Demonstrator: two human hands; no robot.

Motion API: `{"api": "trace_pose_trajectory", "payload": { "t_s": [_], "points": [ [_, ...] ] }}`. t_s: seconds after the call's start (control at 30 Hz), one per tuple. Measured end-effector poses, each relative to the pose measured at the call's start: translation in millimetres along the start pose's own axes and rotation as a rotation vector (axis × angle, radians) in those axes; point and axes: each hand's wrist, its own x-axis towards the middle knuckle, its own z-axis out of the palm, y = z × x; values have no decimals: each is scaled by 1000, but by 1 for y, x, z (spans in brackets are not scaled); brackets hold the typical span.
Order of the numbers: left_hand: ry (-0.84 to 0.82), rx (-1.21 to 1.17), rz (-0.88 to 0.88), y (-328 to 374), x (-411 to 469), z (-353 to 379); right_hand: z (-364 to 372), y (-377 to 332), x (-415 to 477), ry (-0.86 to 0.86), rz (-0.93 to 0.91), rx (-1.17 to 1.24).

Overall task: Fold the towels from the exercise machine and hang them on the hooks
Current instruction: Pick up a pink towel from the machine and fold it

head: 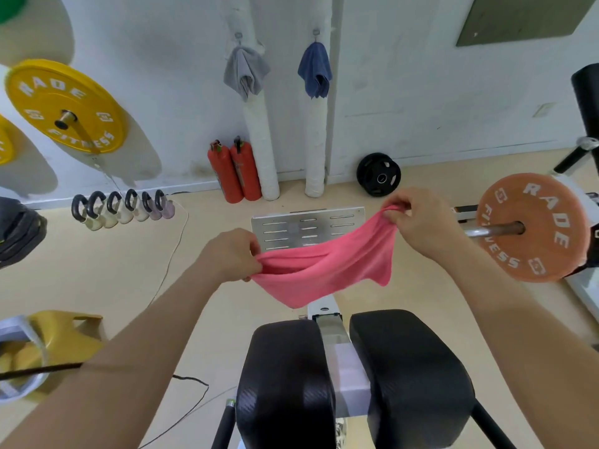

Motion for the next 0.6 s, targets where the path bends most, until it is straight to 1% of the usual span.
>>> {"api": "trace_pose_trajectory", "payload": {
  "t_s": [0.07, 0.1, 0.13, 0.17, 0.2, 0.27, 0.3, 0.33, 0.37, 0.47, 0.5, 0.53, 0.6],
  "points": [
    [-123, -395, -143, -6, 5, 9, -4, -2, 2, 66, -34, 0],
    [-201, -535, -225, -11, 6, 14, -5, -4, 2, 84, -60, -21],
    [-256, -586, -276, -16, 8, 20, -5, -5, 1, 90, -87, -56],
    [-275, -570, -296, -19, 9, 25, -4, -6, 0, 94, -115, -106],
    [-260, -503, -284, -21, 11, 30, -2, -6, -1, 97, -137, -157],
    [-141, -360, -208, -20, 13, 37, 2, -6, 0, 109, -175, -204],
    [-63, -334, -171, -19, 13, 40, 3, -5, 1, 109, -183, -188],
    [-6, -345, -144, -17, 12, 41, 5, -5, 3, 100, -163, -117],
    [20, -407, -134, -15, 10, 40, 5, -5, 6, 78, -102, 15],
    [-19, -795, -250, -14, 11, 36, 7, -11, 10, -3, 140, 509],
    [-28, -892, -291, -14, 12, 35, 8, -12, 11, 0, 167, 577],
    [-35, -937, -316, -14, 12, 34, 9, -12, 11, 8, 174, 607],
    [-35, -934, -320, -12, 13, 35, 10, -14, 11, 9, 157, 592]
  ]
}}
